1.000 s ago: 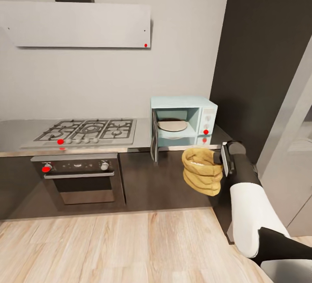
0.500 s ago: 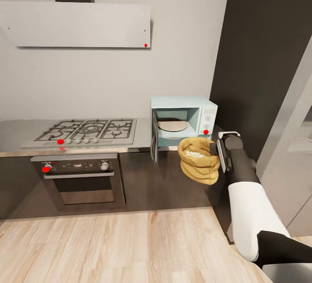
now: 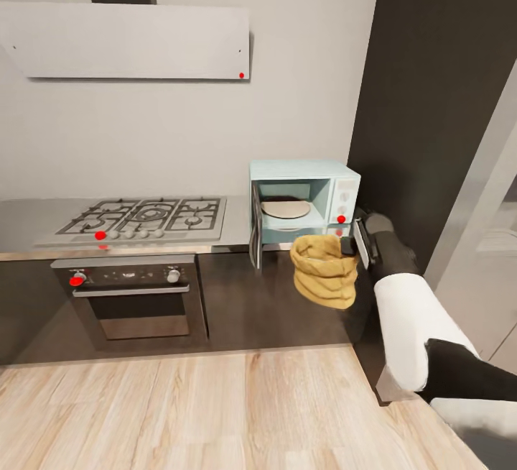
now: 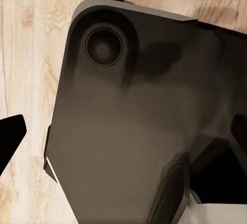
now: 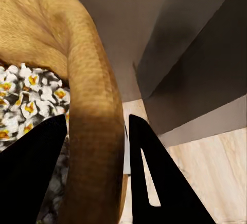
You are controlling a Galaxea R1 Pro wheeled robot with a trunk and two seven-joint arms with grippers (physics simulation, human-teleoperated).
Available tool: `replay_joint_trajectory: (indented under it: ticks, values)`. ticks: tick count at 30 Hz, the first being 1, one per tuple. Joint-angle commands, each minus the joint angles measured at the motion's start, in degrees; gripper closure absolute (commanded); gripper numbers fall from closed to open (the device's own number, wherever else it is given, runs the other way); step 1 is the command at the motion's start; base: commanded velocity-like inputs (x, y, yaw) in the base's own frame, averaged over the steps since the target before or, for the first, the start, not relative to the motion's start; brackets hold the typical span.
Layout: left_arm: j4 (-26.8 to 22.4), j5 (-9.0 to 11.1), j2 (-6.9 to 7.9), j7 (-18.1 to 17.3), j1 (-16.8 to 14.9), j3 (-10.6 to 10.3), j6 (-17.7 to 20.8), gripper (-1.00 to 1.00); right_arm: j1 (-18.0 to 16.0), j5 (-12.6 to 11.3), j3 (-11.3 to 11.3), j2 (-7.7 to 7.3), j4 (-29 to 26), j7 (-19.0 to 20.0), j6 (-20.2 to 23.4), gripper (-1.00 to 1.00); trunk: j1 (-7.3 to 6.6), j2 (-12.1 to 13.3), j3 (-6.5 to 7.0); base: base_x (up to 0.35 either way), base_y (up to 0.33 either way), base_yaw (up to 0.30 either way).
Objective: In the kitchen, take the popcorn bag from the countertop, put it into the microwave, and heat it until the popcorn is cooked so the cooked popcorn ends up inside the bag.
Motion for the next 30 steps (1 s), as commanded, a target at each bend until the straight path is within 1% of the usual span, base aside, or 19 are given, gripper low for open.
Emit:
replay_joint_trajectory:
  ticks: [1, 2, 5, 7, 10, 11, 13, 15, 16, 21, 28, 30]
  values:
    - [-0.06, 0.22, -0.01, 0.05, 0.01, 0.04, -0.10, -1.00, -3.56, -0.11, -1.60, 0.05, 3.96, -0.39, 0.14, 1.00, 0.00, -0.03, -0.06, 0.000, 0.000, 0.000]
    - [-0.06, 0.22, -0.03, 0.04, 0.01, 0.04, -0.10, -1.00, -4.76, -0.11, -2.09, 0.05, 5.33, -0.49, 0.14, 1.00, 0.00, -0.03, -0.06, 0.000, 0.000, 0.000]
    - [-0.05, 0.22, -0.03, 0.03, 0.01, 0.04, -0.10, -1.00, -7.04, -0.11, -2.44, 0.05, 7.31, -0.54, 0.14, 1.00, 0.00, -0.03, -0.06, 0.000, 0.000, 0.000]
    - [-0.04, 0.22, -0.03, 0.01, 0.01, 0.04, -0.10, -1.00, -8.88, -0.11, -3.76, 0.05, 8.99, -0.55, 0.14, 1.00, 0.00, -0.03, -0.06, 0.000, 0.000, 0.000]
    - [-0.04, 0.22, -0.01, 0.01, 0.01, 0.04, -0.10, -1.00, -10.38, -0.03, -5.73, 0.06, 9.95, -0.56, 0.14, 1.00, 0.00, -0.03, -0.06, 0.000, 0.000, 0.000]
    - [-0.04, 0.22, -0.01, 0.02, 0.01, 0.04, -0.10, -1.00, -10.42, -0.03, -5.81, 0.12, 9.84, -0.55, 0.14, 1.00, 0.00, -0.03, -0.06, 0.000, 0.000, 0.000]
    - [-0.04, 0.22, -0.01, 0.01, 0.01, 0.02, -0.10, -1.00, -10.43, -0.03, -7.70, 0.52, 9.51, -0.54, 0.14, 1.00, 0.00, -0.03, -0.06, 0.000, 0.000, 0.000]
    - [-0.04, 0.22, -0.01, 0.00, 0.01, -0.01, -0.10, -1.00, -10.43, -0.03, -10.63, 0.75, 9.31, -0.55, 0.14, 1.00, 0.00, -0.03, -0.06, 0.000, 0.000, 0.000]
    - [-0.07, 0.22, -0.01, 0.01, 0.01, -0.02, -0.10, -1.00, -10.43, 0.02, -11.28, 0.80, 9.27, -0.55, 0.14, 1.00, 0.00, -0.03, -0.06, 0.000, 0.000, 0.000]
    - [-0.06, 0.22, -0.01, -0.01, 0.01, -0.05, -0.10, -1.00, -10.42, 0.06, -11.67, 0.83, 9.17, -0.63, 0.14, 1.00, 0.00, -0.03, -0.06, 0.000, 0.000, 0.000]
    - [-0.09, 0.22, -0.01, 0.00, 0.01, -0.05, -0.10, -1.00, -10.43, 0.15, -11.33, 0.76, 9.07, -0.70, 0.14, 1.00, 0.00, -0.03, -0.06, 0.000, 0.000, 0.000]
    - [-0.12, 0.22, -0.01, -0.01, 0.01, -0.05, -0.10, -1.00, -10.41, 0.15, -11.31, 0.75, 8.22, -0.72, 0.14, 1.00, 0.00, -0.03, -0.06, 0.000, 0.000, 0.000]
